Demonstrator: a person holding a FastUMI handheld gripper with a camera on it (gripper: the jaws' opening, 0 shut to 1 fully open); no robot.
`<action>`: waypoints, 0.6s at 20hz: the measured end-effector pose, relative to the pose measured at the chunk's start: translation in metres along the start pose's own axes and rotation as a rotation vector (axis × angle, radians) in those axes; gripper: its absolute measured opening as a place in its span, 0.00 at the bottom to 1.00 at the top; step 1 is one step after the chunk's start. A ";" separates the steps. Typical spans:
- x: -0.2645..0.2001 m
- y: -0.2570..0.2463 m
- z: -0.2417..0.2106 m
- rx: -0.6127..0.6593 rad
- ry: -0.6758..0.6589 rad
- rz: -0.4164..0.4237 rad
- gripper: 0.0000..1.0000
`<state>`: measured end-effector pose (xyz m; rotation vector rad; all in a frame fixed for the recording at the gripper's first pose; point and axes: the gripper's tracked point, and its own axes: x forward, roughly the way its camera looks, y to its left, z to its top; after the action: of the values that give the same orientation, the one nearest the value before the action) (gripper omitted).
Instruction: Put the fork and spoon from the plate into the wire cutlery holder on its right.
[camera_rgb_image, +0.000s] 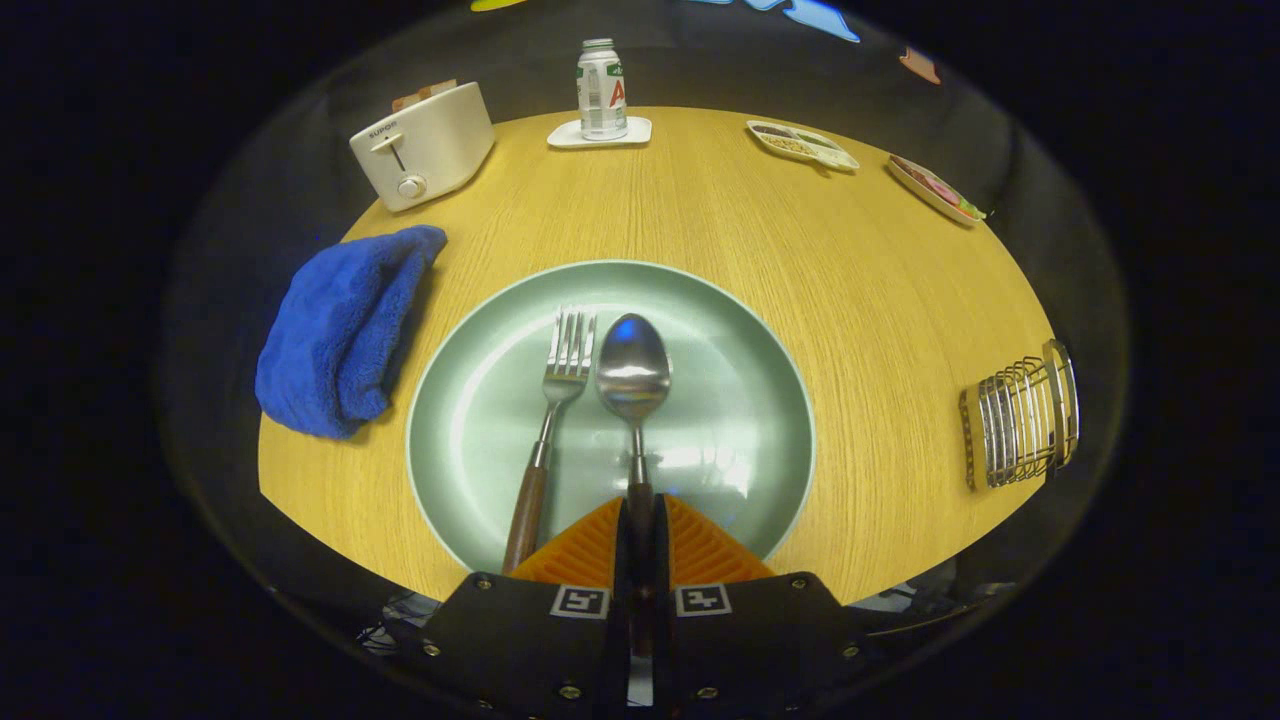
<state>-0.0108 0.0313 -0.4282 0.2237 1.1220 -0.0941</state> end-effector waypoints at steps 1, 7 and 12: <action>0.000 0.000 0.001 -0.012 -0.005 -0.005 0.06; -0.011 -0.004 0.007 -0.016 -0.047 -0.027 0.02; -0.037 -0.014 0.025 0.013 -0.114 -0.062 0.02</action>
<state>-0.0072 0.0104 -0.3862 0.1928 1.0150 -0.1670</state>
